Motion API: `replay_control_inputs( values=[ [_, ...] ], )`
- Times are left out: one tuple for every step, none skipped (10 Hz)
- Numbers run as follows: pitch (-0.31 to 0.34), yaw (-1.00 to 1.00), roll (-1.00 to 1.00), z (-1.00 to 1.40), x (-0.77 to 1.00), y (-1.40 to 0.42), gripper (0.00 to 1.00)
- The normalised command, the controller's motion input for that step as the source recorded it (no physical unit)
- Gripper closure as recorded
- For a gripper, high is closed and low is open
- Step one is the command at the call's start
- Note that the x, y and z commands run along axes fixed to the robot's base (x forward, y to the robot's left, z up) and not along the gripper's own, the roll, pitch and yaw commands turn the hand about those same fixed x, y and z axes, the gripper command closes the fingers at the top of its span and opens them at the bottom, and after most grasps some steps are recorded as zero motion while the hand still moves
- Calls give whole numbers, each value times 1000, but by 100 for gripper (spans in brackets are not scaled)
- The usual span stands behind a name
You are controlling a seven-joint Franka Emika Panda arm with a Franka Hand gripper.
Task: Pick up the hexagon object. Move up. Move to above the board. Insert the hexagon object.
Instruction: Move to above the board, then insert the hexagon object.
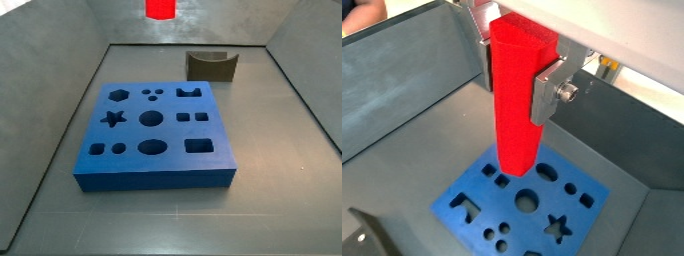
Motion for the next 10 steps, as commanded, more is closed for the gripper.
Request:
replay_control_inputs(
  values=[
    [137, 4, 15, 52, 66, -234, 100],
    [-29, 0, -51, -69, 0, 0, 100],
    [-91, 0, -174, -211, 0, 77, 100],
    [0, -3, 0, 0, -57, 77, 100],
    [0, -89, 49, -217, -269, 449, 100],
    [-107, -100, 0, -443, -500, 729, 100],
    [-149, -120, 0, -480, -589, 706, 100],
    [-123, -100, 0, -514, -537, 723, 100],
    [-139, 0, -36, -543, -171, 374, 100],
    [-100, 277, -39, -654, 0, 140, 100]
  ],
)
